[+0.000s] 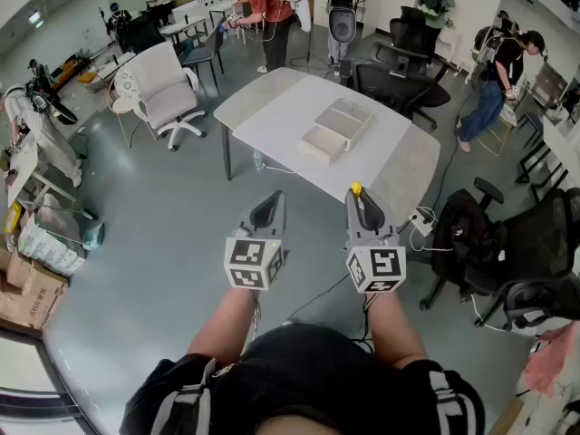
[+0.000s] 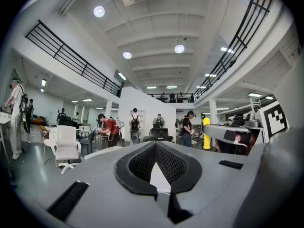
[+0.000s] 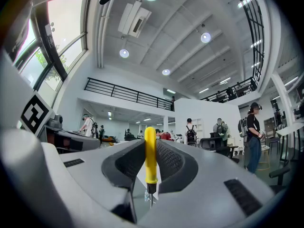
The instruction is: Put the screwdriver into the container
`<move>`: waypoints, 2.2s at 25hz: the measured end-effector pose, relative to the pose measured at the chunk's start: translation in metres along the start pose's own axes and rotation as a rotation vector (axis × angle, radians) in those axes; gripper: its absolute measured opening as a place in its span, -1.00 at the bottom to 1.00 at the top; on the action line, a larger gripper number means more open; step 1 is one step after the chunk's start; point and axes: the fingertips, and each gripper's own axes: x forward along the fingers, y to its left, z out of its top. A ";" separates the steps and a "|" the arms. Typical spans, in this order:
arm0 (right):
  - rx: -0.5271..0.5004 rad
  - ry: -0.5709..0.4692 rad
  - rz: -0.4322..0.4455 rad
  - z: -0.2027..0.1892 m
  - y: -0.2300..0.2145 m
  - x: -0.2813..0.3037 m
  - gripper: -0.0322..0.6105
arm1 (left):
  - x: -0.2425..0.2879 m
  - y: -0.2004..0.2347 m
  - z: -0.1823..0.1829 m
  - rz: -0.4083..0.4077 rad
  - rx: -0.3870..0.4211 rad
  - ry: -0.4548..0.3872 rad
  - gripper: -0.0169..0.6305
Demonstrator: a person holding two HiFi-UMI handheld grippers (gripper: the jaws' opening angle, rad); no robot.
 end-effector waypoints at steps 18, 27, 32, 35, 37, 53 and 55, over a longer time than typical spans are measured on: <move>0.027 -0.003 0.068 -0.006 -0.017 -0.004 -0.69 | 0.011 -0.025 0.001 0.018 0.011 0.005 -0.91; 0.024 0.024 0.089 -0.022 -0.046 -0.016 -0.69 | 0.023 -0.055 -0.014 0.036 0.005 0.018 -0.91; 0.017 0.031 0.096 -0.029 -0.058 -0.011 -0.69 | 0.036 -0.059 -0.016 0.048 0.011 0.001 -0.91; 0.020 0.033 0.091 -0.034 -0.063 -0.003 -0.69 | 0.047 -0.055 -0.018 0.041 -0.001 0.002 -0.91; 0.023 0.037 0.085 -0.037 -0.067 0.004 -0.69 | 0.055 -0.052 -0.019 0.034 0.001 0.006 -0.91; -0.003 0.042 0.031 -0.069 -0.088 0.122 -0.69 | 0.167 0.022 -0.032 -0.048 -0.002 0.015 -0.91; 0.002 0.045 0.016 -0.074 -0.090 0.144 -0.69 | 0.186 0.035 -0.035 -0.068 0.003 0.025 -0.91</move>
